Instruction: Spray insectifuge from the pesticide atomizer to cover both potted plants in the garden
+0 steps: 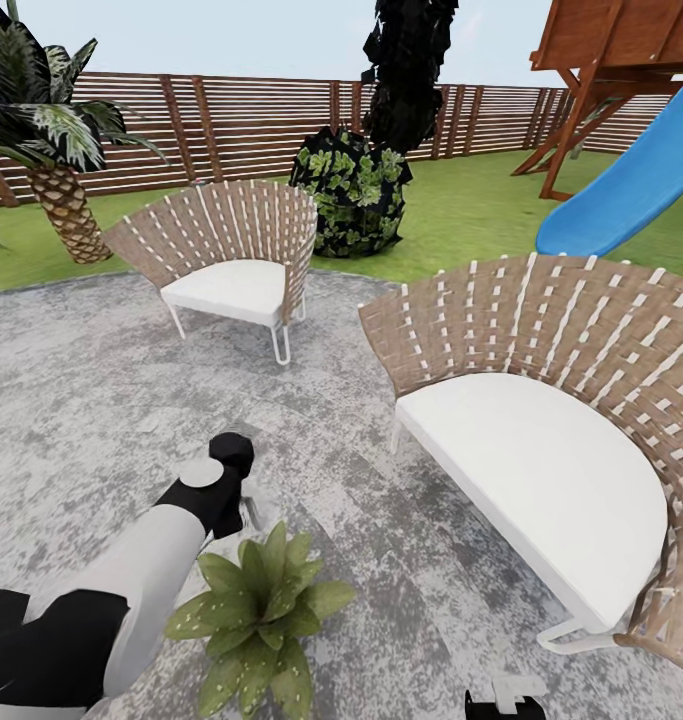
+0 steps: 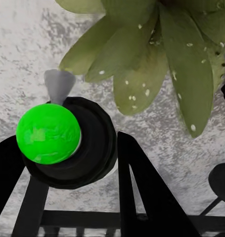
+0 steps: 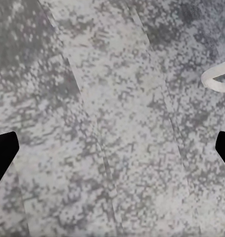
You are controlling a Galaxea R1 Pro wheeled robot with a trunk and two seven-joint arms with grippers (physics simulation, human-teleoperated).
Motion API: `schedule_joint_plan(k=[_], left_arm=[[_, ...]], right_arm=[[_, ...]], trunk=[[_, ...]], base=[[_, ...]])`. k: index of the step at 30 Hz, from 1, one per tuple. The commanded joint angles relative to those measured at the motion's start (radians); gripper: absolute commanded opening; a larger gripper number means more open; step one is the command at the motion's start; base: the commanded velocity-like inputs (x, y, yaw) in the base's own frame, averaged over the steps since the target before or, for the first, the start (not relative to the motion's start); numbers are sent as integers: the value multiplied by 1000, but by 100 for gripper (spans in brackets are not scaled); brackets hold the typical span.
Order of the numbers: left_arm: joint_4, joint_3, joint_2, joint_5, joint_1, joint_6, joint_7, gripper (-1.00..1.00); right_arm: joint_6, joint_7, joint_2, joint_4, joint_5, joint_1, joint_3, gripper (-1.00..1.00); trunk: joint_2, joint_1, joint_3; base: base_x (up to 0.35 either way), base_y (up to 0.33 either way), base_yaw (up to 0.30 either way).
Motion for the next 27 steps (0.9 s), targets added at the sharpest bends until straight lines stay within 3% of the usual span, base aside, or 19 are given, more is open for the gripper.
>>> schedule_joint_plan(k=[1, 6, 17, 21, 24, 27], left_arm=[[-4, -3, 11, -11, 11, 11, -7, -100], [-5, -2, 39, -28, 23, 15, 41, -100], [-8, 2, 27, -27, 23, 17, 69, -100], [-38, 2, 25, -28, 21, 17, 115, -100], [-55, 3, 9, -26, 21, 17, 121, -100], [-59, 3, -31, -25, 21, 17, 121, -100]], right_arm=[[-1, -7, 0, 1, 9, -1, 1, 100], [-1, -7, 1, 1, 9, -1, 2, 100], [-1, -7, 5, 1, 9, -1, 2, 100], [-1, -7, 5, 1, 9, -1, 2, 100], [-1, -8, 5, 1, 9, -1, 2, 100], [-1, -8, 5, 1, 9, -1, 2, 100]], trunk=[[0, 0, -1], [0, 0, -2], [0, 0, -19], [0, 0, -25], [0, 0, -30], [0, 0, -35]], base=[[0, 0, -1], [0, 0, 0], [0, 0, 0], [0, 0, 0], [0, 0, 0], [0, 0, 0]])
